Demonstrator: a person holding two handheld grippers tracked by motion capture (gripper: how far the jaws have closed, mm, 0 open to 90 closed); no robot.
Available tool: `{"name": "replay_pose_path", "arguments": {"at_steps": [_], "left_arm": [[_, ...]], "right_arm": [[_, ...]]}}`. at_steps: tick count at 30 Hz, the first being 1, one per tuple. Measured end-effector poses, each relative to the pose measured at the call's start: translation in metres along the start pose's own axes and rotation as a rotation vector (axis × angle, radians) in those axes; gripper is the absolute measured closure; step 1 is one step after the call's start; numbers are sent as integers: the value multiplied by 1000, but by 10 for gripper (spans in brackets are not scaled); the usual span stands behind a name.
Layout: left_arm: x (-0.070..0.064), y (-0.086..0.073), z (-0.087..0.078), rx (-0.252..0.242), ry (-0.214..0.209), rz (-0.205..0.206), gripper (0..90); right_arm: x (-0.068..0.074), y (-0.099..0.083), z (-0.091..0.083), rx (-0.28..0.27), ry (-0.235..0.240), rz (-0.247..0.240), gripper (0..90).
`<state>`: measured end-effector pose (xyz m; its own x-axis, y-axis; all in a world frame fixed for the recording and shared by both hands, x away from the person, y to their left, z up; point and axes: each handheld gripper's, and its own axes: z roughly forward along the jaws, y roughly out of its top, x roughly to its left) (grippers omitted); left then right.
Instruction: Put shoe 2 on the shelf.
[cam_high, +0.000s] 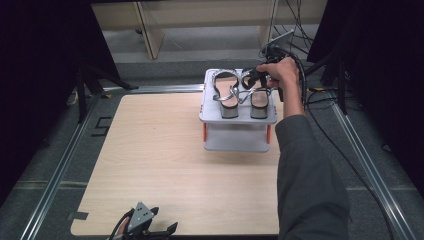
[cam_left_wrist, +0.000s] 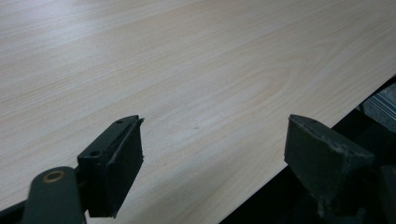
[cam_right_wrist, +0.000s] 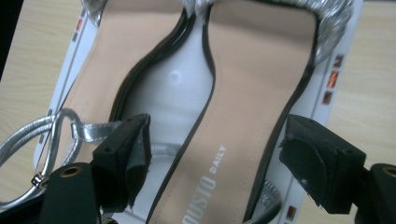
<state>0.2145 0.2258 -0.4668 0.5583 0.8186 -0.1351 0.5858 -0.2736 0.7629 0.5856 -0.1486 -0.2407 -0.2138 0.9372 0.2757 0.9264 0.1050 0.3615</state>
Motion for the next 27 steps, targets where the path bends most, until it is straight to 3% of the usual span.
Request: {"name": "replay_pose_path", "arguments": {"at_steps": [1,2,3,4,8,9,12,17,18,19,20,21,24,25,26,27], "left_arm": [[0,0,0,4,2,2,191],[1,0,0,7,1,7,191],[0,0,0,8,2,0,191],[0,0,0,8,2,0,191],[2,0,0,10,10,16,191],[1,0,1,5,8,-2,191],[0,0,1,8,9,0,191],[0,-1,1,1,18,15,192],[1,-2,1,14,32,24,192],[0,-2,0,3,17,5,192],[0,-2,0,4,19,9,191],[0,-1,1,-2,17,8,191],[0,-1,2,8,18,10,192],[0,-2,2,8,18,10,191],[2,-1,1,40,33,44,191],[2,-1,1,39,33,45,192]], "right_arm": [[-1,0,-2,-7,-3,-11,249],[0,0,-3,-10,12,11,249],[-4,0,-4,-30,17,-33,251],[-4,0,-4,-30,17,-33,251],[-13,-8,-14,-94,37,-108,252],[-16,-10,-17,-102,51,-118,252],[-25,-22,-27,-133,89,-135,252],[-43,-50,-40,-159,95,-175,251],[-45,-57,-43,-162,108,-186,249],[-47,-64,-45,-164,121,-181,244],[-50,-70,-47,-196,155,-205,244],[-52,-77,-50,-198,164,-199,244],[-56,-98,-54,-200,176,-238,241],[-57,-105,-54,-196,157,-264,239],[-58,-113,-52,-196,167,-281,238],[-58,-120,-51,-183,160,-298,237]]}}
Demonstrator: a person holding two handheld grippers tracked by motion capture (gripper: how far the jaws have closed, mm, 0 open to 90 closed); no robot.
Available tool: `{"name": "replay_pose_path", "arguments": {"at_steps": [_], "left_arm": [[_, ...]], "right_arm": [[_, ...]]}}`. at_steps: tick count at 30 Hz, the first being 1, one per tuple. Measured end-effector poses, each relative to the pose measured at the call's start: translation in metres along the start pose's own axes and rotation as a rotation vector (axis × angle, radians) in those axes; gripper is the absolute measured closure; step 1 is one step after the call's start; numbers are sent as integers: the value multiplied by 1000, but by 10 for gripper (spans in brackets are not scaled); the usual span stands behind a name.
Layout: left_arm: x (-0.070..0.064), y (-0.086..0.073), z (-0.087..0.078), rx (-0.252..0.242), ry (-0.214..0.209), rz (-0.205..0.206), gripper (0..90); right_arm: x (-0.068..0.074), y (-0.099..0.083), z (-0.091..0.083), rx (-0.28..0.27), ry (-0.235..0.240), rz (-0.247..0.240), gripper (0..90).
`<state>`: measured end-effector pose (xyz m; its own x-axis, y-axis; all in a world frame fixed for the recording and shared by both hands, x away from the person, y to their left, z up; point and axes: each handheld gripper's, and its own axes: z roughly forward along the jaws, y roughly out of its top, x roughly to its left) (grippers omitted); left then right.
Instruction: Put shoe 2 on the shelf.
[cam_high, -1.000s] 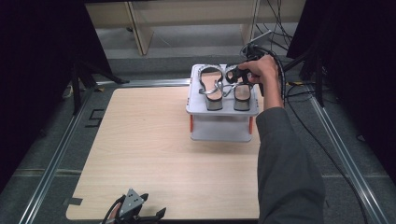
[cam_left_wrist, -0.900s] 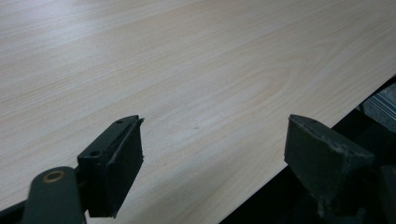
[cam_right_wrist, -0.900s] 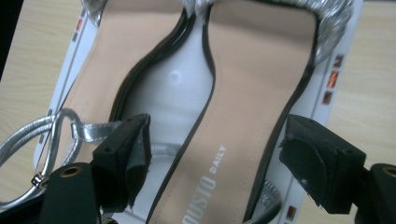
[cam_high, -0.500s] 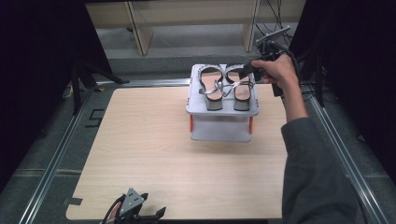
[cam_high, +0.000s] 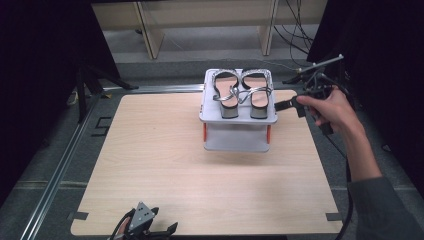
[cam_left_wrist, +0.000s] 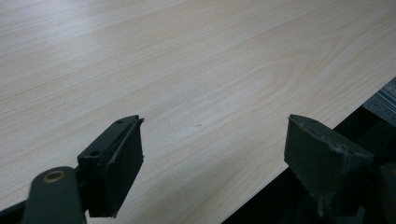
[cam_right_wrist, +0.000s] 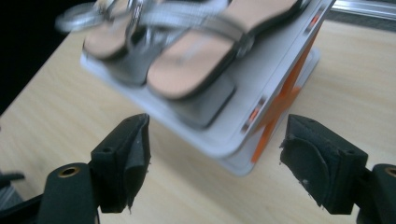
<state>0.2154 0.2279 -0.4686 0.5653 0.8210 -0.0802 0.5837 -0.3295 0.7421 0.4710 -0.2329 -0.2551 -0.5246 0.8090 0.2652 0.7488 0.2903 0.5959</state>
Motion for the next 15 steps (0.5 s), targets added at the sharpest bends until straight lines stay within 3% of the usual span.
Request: {"name": "replay_pose_path", "arguments": {"at_steps": [1,2,4,5,6,9,11,12,13,15], "left_arm": [[0,0,0,0,0,0,192],[-2,0,1,-23,-12,-27,192],[-2,0,1,-25,-12,-29,192],[-2,0,1,-25,-12,-29,192],[-2,0,1,-25,-12,-30,192],[-2,0,1,-25,-11,-31,191],[-2,0,1,-24,-9,-30,192],[0,-1,1,-16,8,-12,191],[0,-1,1,-13,8,-8,192],[0,-1,1,-14,8,-6,192]], "right_arm": [[2,-8,2,1,6,-9,238],[3,-16,3,2,2,-23,239],[5,-32,7,-1,20,-30,248],[5,-32,7,-1,20,-30,248],[6,-48,13,2,27,-43,244],[10,-68,19,-5,6,-72,243],[12,-75,20,-7,10,-68,242],[17,-88,23,-14,25,-54,241],[17,-94,26,-22,23,-90,238],[22,-106,30,-9,26,-97,235]]}}
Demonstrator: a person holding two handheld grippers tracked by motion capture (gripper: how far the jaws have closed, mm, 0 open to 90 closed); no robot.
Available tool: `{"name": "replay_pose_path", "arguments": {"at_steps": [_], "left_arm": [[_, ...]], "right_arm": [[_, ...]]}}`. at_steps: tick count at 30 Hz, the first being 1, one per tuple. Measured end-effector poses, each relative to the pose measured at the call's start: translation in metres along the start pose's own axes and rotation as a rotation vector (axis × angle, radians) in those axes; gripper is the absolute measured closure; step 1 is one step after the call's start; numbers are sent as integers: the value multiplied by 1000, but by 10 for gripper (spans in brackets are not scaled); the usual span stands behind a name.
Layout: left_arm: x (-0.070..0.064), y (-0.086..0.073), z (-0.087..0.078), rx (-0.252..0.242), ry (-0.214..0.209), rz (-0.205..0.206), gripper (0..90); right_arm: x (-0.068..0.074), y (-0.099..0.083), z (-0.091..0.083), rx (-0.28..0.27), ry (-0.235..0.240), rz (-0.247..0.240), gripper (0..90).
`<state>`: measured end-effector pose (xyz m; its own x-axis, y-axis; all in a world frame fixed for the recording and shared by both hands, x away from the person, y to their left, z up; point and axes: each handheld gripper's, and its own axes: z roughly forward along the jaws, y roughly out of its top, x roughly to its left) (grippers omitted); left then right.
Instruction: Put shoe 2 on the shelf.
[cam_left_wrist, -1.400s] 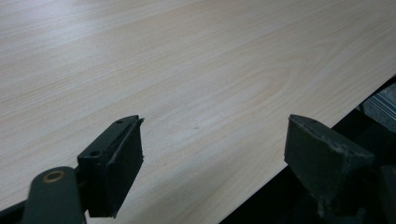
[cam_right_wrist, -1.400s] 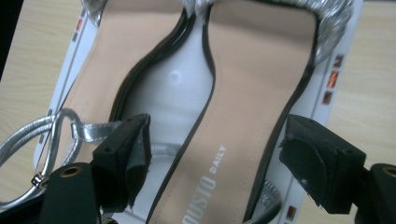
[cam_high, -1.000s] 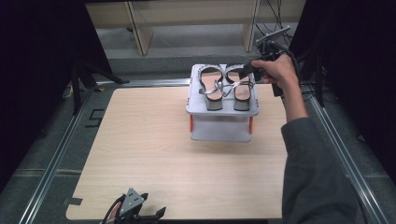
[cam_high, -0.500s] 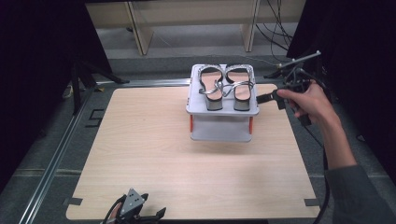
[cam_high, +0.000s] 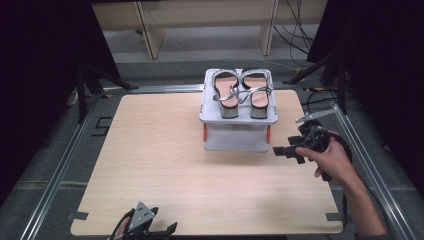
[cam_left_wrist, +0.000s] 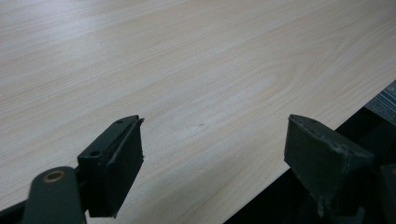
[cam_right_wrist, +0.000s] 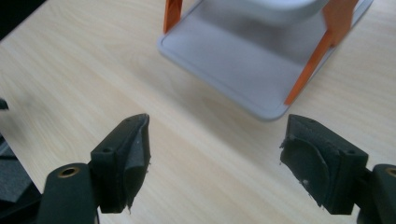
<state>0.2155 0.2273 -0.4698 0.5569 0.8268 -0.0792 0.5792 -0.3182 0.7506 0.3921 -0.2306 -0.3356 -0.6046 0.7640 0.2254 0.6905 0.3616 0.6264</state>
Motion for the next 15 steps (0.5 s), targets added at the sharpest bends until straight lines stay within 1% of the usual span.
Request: {"name": "replay_pose_path", "arguments": {"at_steps": [1,2,3,4,5,6,7,8,9,10,11,12,13,14,15], "left_arm": [[-2,0,0,-16,-16,-27,192],[-2,0,0,-16,-16,-27,192],[-1,0,0,-17,-16,-27,192],[-1,0,0,-19,-13,-29,191],[0,0,0,0,2,-1,191],[-1,0,0,-4,-5,-11,192],[-1,0,0,-2,-6,-8,191],[-1,0,0,-2,-6,-8,191],[-1,0,1,0,2,2,191],[-1,0,1,0,2,2,191],[0,0,1,-1,4,1,191],[0,0,1,-1,4,1,191],[-1,0,0,-16,-6,-24,191],[0,0,0,-4,6,-4,191],[0,0,0,-6,5,-5,191]], "right_arm": [[3,-6,3,0,2,-2,234],[5,-13,5,19,8,-4,232],[7,-19,9,0,9,-25,231],[9,-26,11,7,8,-24,231],[12,-32,13,22,14,-7,231],[15,-37,14,32,14,2,233],[15,-42,17,28,3,-37,228],[16,-46,18,27,-8,-62,231],[17,-51,20,26,-11,-73,230],[17,-51,20,26,-11,-73,230],[19,-59,24,39,-14,-116,227],[19,-59,24,39,-14,-116,227],[22,-68,27,42,-13,-92,225],[22,-73,30,51,-19,-121,225],[22,-77,32,50,-18,-119,229]]}}
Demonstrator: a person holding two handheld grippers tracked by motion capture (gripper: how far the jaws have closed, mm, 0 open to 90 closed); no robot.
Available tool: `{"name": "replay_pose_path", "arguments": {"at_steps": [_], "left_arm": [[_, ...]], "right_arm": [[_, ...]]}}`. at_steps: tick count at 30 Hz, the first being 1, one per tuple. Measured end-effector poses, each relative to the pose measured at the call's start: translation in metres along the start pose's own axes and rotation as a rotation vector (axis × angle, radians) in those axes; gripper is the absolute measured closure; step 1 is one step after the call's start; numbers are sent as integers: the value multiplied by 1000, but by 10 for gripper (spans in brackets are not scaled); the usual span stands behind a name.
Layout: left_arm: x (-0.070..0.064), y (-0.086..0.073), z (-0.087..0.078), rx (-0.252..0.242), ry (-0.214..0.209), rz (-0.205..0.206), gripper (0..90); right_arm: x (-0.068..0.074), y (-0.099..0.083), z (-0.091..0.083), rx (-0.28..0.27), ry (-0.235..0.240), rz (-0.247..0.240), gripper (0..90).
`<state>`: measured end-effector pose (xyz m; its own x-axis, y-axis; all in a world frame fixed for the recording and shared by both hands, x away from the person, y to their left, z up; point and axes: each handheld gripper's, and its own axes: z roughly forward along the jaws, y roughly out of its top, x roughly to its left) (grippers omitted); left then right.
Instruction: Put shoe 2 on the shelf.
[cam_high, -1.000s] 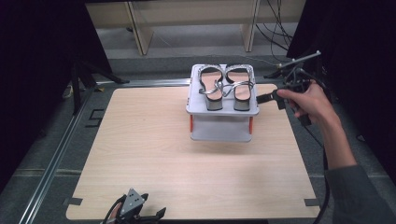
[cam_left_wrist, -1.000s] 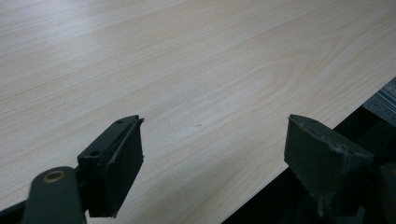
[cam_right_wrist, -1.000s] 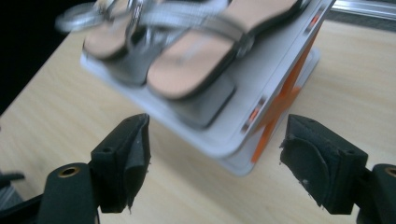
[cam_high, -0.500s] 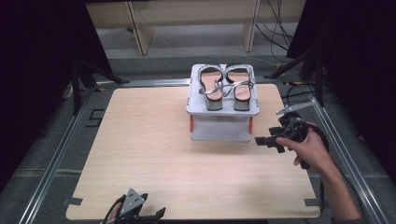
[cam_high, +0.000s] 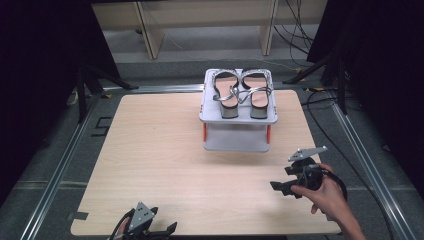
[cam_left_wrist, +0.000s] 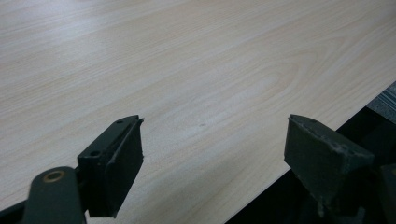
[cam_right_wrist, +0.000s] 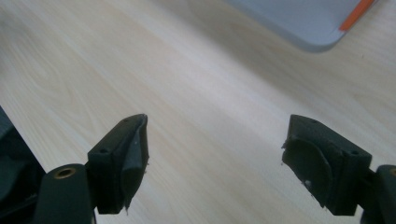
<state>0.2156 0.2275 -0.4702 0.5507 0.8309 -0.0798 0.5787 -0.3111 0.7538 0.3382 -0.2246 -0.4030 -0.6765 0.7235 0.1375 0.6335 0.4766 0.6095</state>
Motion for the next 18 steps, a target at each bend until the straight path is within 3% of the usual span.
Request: {"name": "replay_pose_path", "arguments": {"at_steps": [3,5,8,12,13,15,18], "left_arm": [[0,0,0,1,-1,1,191],[-2,0,0,-9,-19,-19,191],[-2,0,0,-7,-17,-13,191],[-1,0,-1,-22,-17,-29,191],[-1,0,-1,-22,-17,-28,191],[-1,0,-1,-22,-17,-26,191],[-2,0,-1,-18,-21,-21,191]], "right_arm": [[4,-15,7,5,10,33,231],[5,-25,14,14,9,32,234],[8,-39,22,8,17,44,234],[11,-48,25,42,33,23,224],[11,-50,29,12,33,6,220],[12,-51,29,19,40,18,219],[12,-52,33,27,38,-7,208]]}}
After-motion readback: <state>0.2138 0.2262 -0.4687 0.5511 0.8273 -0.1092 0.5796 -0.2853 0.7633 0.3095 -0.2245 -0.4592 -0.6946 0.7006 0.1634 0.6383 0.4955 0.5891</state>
